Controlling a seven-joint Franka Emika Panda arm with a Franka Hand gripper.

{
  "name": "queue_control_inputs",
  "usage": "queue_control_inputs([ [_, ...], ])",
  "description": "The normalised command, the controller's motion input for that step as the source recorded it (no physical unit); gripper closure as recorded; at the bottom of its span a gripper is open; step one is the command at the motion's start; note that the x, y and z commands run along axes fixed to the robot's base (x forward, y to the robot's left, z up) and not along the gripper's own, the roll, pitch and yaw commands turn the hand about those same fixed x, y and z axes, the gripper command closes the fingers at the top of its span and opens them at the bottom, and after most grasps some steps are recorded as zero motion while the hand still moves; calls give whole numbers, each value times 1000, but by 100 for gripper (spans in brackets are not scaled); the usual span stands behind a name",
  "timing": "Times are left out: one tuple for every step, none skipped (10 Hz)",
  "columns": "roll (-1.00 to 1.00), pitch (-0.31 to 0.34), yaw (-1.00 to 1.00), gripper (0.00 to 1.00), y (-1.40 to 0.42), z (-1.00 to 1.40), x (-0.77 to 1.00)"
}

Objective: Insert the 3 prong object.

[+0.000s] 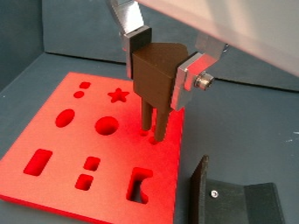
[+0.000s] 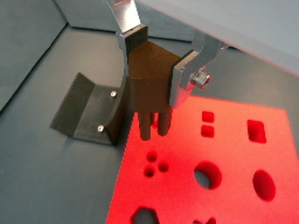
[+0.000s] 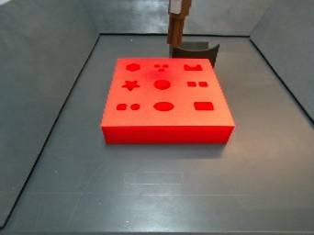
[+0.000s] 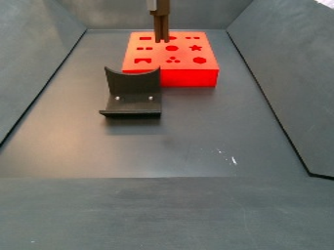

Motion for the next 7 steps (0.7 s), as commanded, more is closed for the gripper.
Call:
queue_control_inputs([
  [-23, -96, 57, 100, -157, -289, 0],
  [87, -86, 320, 100, -160, -120, -129],
  [206, -60, 380, 100, -169, -146, -169],
  [143, -60, 357, 100, -89, -217, -140],
  [189, -64, 366, 100, 0, -351, -209],
  [259, 0, 357, 100, 0, -446, -94],
  [230, 0, 391, 100, 49, -474, -86],
])
